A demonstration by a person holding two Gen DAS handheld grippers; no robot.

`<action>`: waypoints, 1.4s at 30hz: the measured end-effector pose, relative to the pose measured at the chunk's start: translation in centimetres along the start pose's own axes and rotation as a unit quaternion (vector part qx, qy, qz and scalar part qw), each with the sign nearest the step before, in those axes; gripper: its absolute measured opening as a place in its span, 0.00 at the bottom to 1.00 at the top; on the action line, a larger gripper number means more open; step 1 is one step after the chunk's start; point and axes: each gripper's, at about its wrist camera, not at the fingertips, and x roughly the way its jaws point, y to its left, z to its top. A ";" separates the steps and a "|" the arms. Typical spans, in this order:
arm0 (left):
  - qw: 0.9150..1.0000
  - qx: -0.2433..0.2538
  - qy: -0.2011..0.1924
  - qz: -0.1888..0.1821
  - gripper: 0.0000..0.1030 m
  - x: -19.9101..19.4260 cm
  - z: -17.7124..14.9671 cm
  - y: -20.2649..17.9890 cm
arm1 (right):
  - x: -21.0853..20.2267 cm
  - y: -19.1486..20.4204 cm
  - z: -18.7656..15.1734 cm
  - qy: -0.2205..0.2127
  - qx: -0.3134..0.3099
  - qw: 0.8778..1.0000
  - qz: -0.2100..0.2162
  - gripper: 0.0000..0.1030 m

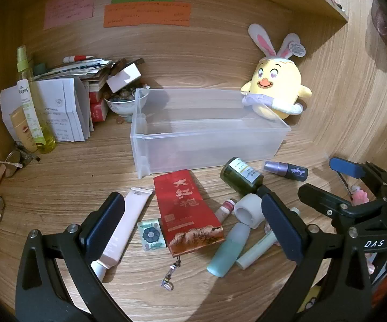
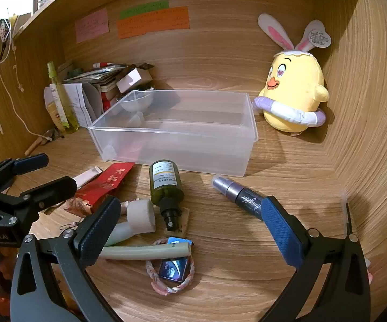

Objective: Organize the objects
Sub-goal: 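Move both tools toward the scattered items in front of the clear box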

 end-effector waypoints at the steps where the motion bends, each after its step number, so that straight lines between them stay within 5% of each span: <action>1: 1.000 0.000 -0.001 0.000 1.00 0.0 0.0 0.0 | 0.0 0.0 0.0 0.000 0.000 1.000 0.000 1.00; 42: 0.999 -0.019 0.022 -0.026 1.00 0.8 0.0 1.0 | 0.6 0.0 0.0 0.008 0.000 1.000 0.017 1.00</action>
